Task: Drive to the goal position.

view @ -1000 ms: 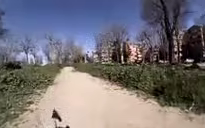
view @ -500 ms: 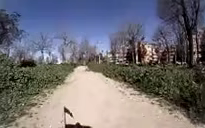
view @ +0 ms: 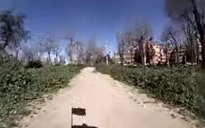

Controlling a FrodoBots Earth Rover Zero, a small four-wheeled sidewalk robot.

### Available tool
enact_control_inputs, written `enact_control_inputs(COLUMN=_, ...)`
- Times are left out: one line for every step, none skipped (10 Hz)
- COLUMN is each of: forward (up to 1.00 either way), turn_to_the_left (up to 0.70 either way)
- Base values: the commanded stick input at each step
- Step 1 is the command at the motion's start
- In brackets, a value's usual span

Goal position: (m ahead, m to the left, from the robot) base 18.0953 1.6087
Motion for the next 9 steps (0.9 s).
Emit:
enact_control_inputs(forward=0.70, turn_to_the_left=0.00)
enact_control_inputs(forward=0.70, turn_to_the_left=0.00)
enact_control_inputs(forward=0.70, turn_to_the_left=0.00)
enact_control_inputs(forward=0.70, turn_to_the_left=0.00)
enact_control_inputs(forward=0.70, turn_to_the_left=0.00)
enact_control_inputs(forward=0.70, turn_to_the_left=0.01)
enact_control_inputs(forward=0.70, turn_to_the_left=0.05)
enact_control_inputs(forward=0.70, turn_to_the_left=0.14)
enact_control_inputs(forward=0.70, turn_to_the_left=0.33)
